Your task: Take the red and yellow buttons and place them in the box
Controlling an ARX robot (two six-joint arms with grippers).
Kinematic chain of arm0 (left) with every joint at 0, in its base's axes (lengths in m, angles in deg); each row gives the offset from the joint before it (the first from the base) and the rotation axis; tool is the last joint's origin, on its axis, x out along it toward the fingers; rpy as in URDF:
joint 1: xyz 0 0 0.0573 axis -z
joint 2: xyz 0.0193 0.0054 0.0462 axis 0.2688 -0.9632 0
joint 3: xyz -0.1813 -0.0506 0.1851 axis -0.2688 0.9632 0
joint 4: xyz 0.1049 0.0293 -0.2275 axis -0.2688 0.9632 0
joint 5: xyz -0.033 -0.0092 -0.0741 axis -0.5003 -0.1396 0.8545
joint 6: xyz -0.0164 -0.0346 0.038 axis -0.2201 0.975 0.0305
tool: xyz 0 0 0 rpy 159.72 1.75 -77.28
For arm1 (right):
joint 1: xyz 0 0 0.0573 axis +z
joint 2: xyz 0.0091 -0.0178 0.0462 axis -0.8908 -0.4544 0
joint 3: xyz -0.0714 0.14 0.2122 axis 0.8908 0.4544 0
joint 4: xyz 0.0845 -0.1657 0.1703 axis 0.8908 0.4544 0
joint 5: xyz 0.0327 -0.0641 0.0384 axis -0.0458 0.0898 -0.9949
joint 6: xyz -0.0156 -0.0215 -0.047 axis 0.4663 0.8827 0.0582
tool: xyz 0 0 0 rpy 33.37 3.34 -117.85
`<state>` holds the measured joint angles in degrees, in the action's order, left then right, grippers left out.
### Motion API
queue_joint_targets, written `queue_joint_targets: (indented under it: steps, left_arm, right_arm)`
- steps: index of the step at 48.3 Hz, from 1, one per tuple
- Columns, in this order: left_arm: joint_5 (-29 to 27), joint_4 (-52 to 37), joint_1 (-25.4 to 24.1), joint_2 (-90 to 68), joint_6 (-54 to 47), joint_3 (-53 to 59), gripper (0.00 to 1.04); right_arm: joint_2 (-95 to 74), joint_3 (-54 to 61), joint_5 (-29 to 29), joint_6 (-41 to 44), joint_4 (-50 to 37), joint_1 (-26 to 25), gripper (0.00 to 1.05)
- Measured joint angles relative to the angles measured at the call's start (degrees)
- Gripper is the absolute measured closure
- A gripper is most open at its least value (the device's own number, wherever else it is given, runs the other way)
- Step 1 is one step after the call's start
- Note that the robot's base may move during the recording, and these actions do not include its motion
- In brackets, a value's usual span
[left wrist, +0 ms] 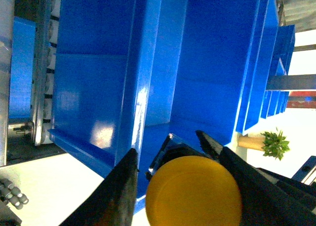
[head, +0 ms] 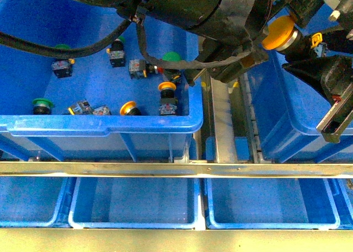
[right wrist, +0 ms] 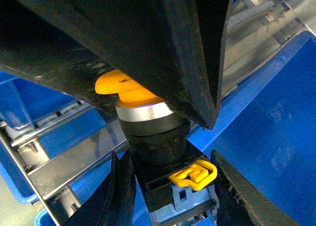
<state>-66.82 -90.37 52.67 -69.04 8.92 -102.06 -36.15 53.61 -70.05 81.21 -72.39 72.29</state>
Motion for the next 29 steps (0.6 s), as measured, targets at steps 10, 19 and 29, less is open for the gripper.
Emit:
queue_joint_targets:
  steps: [10, 19, 29]
  left_arm:
    - [-1.9, -0.4, -1.0, 0.5, -3.4, 0.7, 0.13]
    - [-2.2, -1.5, -2.3, 2.0, -5.0, 2.2, 0.08]
    - [-1.9, -4.9, -5.3, 6.6, -5.8, 3.1, 0.08]
  right_arm:
    - [0.8, 0.0, -0.2, -0.2, 0.0, -0.8, 0.72]
    - [1.1, 0.1, -0.3, -0.2, 0.4, -0.8, 0.73]
    - [0.5, 1.3, 2.7, -0.2, 1.6, -2.2, 0.73]
